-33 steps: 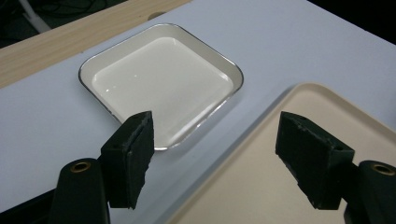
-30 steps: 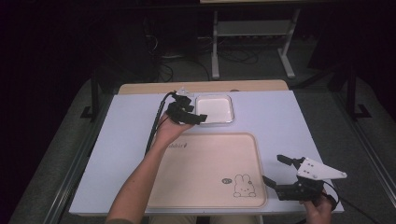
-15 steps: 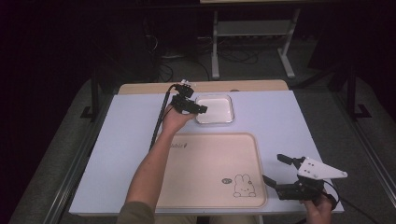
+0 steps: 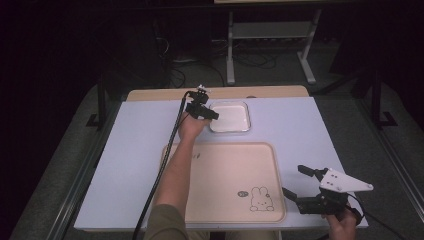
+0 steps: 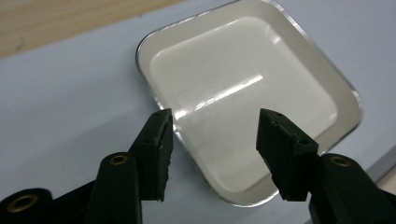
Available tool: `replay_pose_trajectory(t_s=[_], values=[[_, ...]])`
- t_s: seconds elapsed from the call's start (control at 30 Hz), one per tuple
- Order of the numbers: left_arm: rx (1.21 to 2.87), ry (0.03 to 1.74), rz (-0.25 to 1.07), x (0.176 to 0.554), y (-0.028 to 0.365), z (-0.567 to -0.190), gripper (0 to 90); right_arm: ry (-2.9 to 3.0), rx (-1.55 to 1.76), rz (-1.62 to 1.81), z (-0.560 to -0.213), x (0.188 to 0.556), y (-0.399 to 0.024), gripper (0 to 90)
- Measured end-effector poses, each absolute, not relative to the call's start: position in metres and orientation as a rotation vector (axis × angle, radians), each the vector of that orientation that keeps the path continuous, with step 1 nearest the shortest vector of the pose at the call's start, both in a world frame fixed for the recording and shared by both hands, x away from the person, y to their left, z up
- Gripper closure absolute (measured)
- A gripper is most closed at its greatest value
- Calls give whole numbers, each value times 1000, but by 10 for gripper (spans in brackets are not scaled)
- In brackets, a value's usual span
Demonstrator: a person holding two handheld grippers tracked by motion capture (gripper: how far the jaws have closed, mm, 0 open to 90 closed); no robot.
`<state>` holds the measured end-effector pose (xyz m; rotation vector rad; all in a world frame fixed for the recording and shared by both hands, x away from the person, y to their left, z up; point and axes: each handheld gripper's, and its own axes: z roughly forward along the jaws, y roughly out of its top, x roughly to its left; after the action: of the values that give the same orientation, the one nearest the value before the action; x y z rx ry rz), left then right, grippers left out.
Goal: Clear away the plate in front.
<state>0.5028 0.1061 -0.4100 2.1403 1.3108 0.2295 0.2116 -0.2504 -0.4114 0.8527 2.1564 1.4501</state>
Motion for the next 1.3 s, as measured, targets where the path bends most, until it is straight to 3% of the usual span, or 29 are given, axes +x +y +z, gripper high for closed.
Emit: replay_pose_trajectory(t_s=[0.33,0.5,0.73,0.9,1.13,1.3], values=[[2143,1426,247,508,109,-425,603,2168,840,1449,-411,211,-250,131],[2159,1425,220,507,105,-433,640,2170,843,1444,-411,211,-249,131],[2107,1481,155,508,105,-440,771,2149,820,1460,-408,208,-249,131],[2076,1495,145,508,106,-441,793,2146,812,1459,-407,206,-250,131],[1909,1556,61,506,109,-447,878,2124,821,1464,-405,205,-252,131],[1820,1581,32,506,113,-451,888,2124,821,1464,-405,205,-253,131]])
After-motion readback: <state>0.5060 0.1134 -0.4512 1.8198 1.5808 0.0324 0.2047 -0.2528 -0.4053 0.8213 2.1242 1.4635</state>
